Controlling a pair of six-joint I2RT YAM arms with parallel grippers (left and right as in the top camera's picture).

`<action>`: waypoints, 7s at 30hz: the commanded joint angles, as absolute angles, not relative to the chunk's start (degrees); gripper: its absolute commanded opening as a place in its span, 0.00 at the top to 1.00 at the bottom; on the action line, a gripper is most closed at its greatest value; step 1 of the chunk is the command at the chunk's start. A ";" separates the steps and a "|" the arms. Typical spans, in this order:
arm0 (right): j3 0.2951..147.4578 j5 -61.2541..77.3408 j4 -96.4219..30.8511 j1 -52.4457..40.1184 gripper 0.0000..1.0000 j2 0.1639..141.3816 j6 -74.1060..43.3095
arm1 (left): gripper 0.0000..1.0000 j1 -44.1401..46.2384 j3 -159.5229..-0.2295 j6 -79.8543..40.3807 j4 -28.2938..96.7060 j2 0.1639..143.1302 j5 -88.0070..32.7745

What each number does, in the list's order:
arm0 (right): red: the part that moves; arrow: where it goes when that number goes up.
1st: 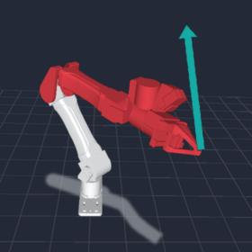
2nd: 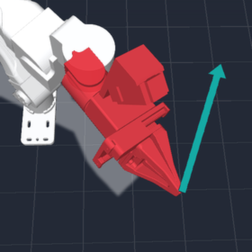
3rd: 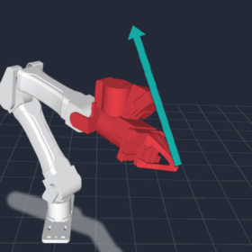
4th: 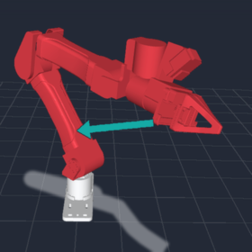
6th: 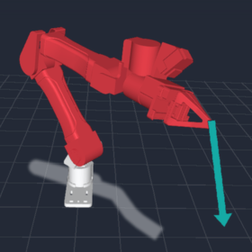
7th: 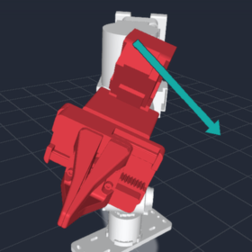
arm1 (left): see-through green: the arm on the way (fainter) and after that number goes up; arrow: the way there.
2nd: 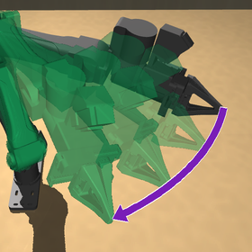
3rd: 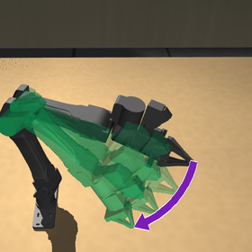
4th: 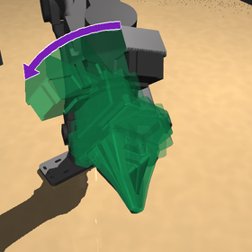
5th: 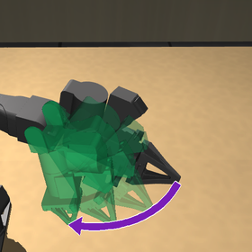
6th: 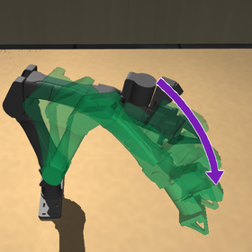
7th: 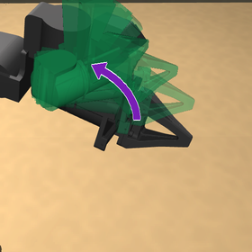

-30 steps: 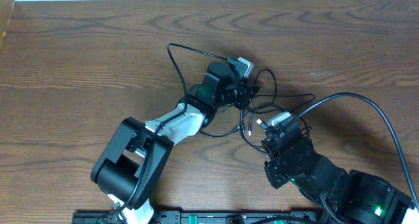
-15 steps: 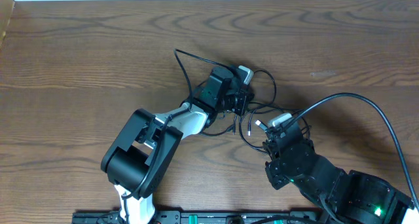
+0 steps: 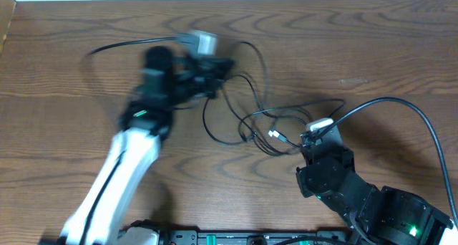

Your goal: Untangle cables

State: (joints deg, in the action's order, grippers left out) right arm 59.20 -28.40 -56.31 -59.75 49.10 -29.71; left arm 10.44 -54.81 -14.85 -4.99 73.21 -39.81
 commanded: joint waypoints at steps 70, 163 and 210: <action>59.61 -13.39 12.80 -3.42 0.99 58.54 -12.78 | 0.93 -13.63 -55.24 13.47 56.12 45.74 -49.91; 130.72 40.62 -76.31 34.48 0.01 122.54 -16.40 | 0.93 -13.63 -55.24 13.04 59.64 47.48 -49.47; 54.35 -9.76 -67.70 21.65 0.01 55.13 -45.32 | 0.92 -13.63 -55.24 13.50 62.02 47.48 -46.46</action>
State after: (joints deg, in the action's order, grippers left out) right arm 61.01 -15.77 -71.72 21.74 60.80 -49.12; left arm -13.76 -55.00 12.34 61.76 47.55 -46.24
